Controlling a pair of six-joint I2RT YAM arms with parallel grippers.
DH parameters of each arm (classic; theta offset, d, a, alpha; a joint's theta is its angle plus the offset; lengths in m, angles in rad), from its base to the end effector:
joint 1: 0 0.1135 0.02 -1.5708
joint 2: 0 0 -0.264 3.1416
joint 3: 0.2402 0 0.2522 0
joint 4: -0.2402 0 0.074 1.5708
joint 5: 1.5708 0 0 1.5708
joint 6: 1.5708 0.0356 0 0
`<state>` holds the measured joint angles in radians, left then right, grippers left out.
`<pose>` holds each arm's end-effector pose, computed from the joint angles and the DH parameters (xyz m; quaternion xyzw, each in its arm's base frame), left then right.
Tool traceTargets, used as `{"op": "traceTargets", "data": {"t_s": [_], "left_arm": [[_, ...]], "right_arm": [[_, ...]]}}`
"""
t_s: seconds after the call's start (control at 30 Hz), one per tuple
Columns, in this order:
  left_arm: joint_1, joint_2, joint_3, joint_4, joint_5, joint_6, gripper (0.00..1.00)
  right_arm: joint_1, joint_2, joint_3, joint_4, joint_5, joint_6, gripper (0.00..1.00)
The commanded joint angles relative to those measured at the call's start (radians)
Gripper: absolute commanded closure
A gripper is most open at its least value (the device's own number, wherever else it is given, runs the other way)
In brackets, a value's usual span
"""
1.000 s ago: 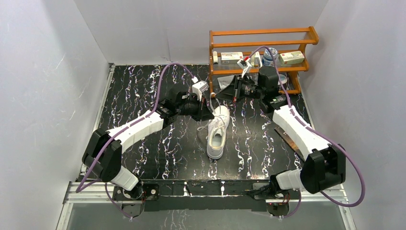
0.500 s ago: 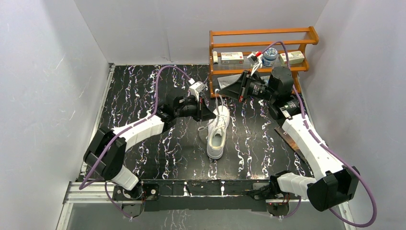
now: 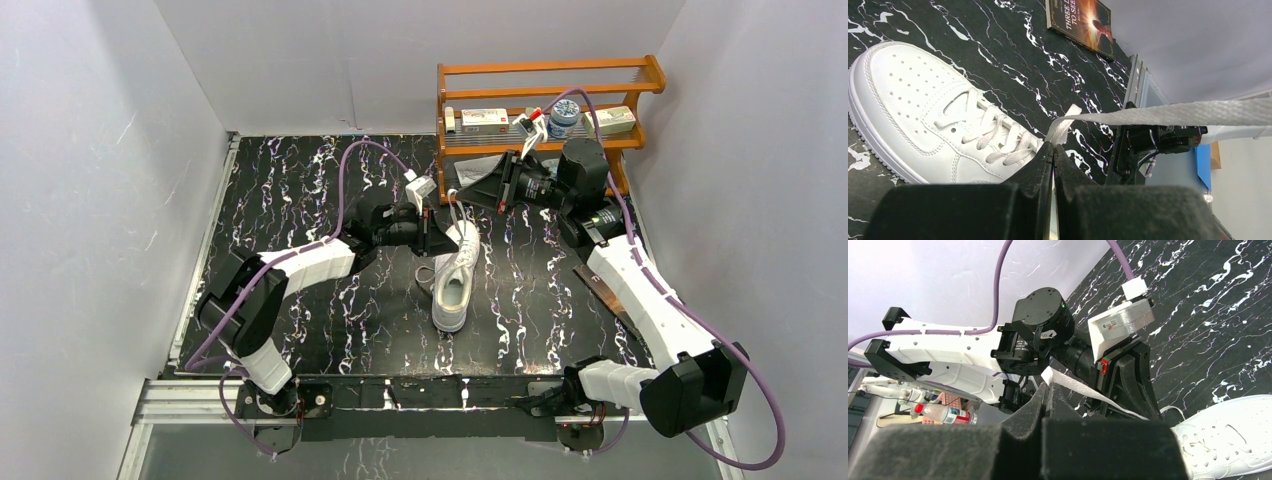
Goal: Tie the shoes
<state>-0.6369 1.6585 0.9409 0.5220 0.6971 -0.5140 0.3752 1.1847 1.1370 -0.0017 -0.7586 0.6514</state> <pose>0.2810 -0.2363 0.2409 0.2610 0.7116 -0.5461 0.3568 0.2402 0.1209 0.4014 -0.1602 0.7016 0.5481 0.4262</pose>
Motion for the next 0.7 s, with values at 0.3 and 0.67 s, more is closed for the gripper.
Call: {"op": "traceTargets", "data": {"t_s": [0.3,0.67], "left_arm": [[0.006,0.014,0.013,0.076,0.012,0.013,0.98],[0.006,-0.004,0.035,0.015,-0.073,0.078,0.98]], "right_arm": [[0.002,-0.011,0.059,0.017,-0.019,-0.009,1.00],[0.002,-0.013,0.054,0.029,-0.018,-0.006,1.00]]}}
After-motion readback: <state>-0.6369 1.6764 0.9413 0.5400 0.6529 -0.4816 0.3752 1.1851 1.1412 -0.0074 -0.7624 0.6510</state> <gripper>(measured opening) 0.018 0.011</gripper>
